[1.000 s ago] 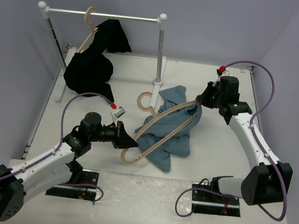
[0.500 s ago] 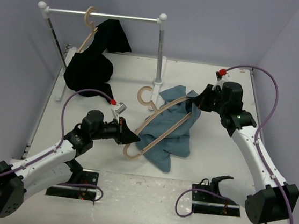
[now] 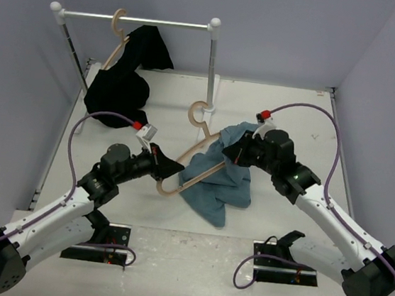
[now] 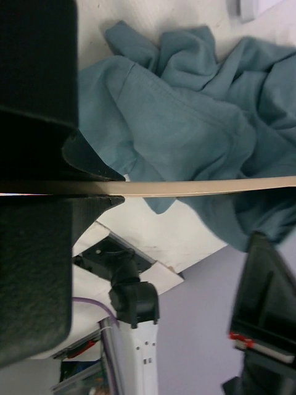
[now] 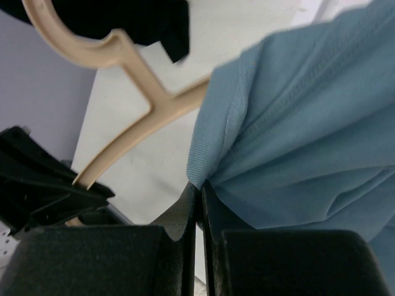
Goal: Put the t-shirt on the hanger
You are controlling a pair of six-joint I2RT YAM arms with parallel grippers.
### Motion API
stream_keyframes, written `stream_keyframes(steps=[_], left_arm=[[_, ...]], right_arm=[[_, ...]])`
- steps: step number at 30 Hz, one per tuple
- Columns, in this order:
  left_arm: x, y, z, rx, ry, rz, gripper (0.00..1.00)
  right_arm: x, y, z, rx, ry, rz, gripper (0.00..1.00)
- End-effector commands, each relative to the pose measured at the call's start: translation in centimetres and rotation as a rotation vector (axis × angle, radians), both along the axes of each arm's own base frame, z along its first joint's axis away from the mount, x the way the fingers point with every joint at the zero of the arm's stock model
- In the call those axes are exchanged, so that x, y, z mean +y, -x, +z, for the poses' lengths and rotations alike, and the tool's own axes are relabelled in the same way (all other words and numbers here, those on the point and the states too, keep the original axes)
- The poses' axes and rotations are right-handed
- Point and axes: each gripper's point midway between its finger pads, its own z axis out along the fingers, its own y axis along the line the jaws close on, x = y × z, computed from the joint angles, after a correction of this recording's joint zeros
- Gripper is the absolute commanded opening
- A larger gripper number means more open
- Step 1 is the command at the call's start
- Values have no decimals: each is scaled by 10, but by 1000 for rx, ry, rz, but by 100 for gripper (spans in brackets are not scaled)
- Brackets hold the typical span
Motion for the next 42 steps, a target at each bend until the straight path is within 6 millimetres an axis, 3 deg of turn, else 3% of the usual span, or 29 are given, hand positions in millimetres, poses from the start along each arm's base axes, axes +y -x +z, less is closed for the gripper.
stream_keyframes(steps=[1, 6, 10, 15, 18, 22, 26, 31, 35, 37, 39, 42], left_arm=[[9, -31, 60, -149, 76, 155, 0], [1, -33, 83, -237, 138, 122, 0], [-12, -29, 78, -242, 185, 74, 0], [-8, -26, 91, -322, 236, 120, 0], [2, -27, 126, -432, 238, 163, 0], [1, -28, 157, -507, 220, 160, 0], [-16, -29, 138, -508, 179, 74, 0], [-8, -32, 125, -523, 181, 126, 0], [-6, -24, 129, -593, 159, 93, 0], [-5, -18, 129, -637, 140, 74, 0], [-4, -13, 127, -648, 131, 55, 0], [-4, -7, 111, -667, 94, 21, 0]], right_arm=[[28, 18, 31, -39, -206, 18, 0], [42, 27, 37, -46, -307, 78, 0], [35, 23, 46, -73, -320, 36, 0], [39, 32, 97, -144, -422, 86, 0], [54, 51, 132, -160, -480, 224, 0], [70, 73, 150, -162, -524, 346, 0], [84, 91, 154, -169, -500, 451, 0], [87, 101, 143, -171, -467, 498, 2], [69, 88, 127, -206, -355, 399, 21], [50, 77, 120, -222, -275, 327, 36], [33, 63, 127, -278, -231, 265, 40], [-5, 41, 121, -301, -99, 169, 55]])
